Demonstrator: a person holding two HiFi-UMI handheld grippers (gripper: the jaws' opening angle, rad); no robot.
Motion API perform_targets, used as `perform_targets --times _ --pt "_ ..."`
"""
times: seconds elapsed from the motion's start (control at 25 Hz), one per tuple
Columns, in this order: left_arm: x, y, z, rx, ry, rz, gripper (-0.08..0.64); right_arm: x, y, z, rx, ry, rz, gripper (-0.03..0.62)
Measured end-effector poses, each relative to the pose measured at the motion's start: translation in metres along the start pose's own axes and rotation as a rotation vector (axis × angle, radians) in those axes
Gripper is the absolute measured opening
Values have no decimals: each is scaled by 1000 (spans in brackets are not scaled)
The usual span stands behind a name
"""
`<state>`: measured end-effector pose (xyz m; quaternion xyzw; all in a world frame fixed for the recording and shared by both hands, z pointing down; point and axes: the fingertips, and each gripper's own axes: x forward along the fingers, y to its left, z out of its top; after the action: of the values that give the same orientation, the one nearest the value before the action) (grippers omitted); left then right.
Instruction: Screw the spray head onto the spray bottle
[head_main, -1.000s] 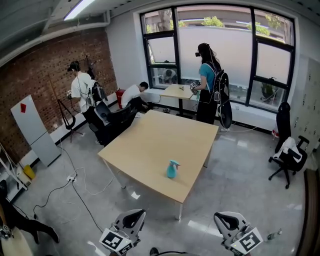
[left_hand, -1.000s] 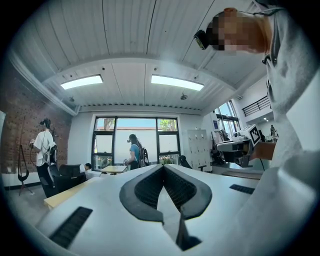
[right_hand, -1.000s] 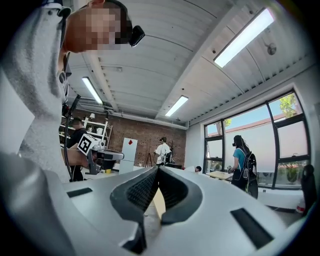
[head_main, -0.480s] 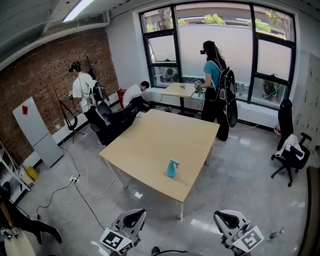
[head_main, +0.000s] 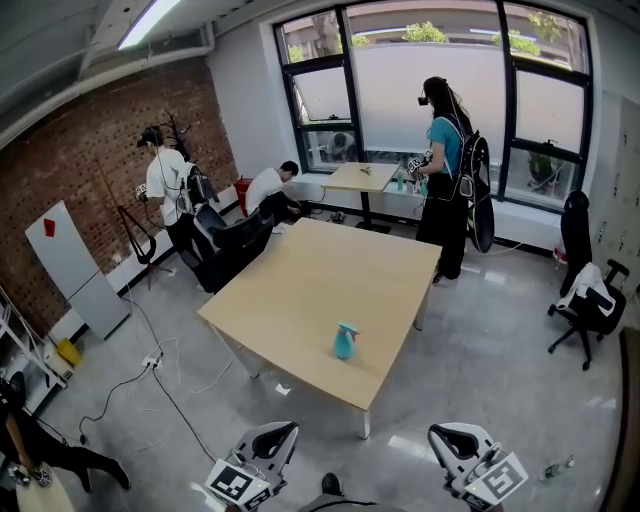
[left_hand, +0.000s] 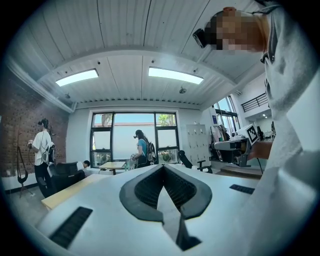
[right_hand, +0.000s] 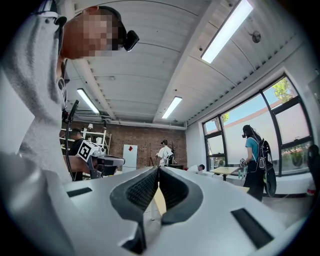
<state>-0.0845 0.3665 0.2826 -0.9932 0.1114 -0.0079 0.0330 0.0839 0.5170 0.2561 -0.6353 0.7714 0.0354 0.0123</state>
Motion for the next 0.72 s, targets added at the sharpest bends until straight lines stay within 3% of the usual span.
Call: perform_targets --times 0.2,0.44,0.72 --pt "35 30 -21 -21 20 3 5 36 -31 -17 6 29 16 6" --pt "103 98 -52 -71 17 -26 5 107 -78 -34 -4 44 10 6" --pt "209 194 -40 -52 -41 -114 5 222 -149 -41 4 46 -2 6"
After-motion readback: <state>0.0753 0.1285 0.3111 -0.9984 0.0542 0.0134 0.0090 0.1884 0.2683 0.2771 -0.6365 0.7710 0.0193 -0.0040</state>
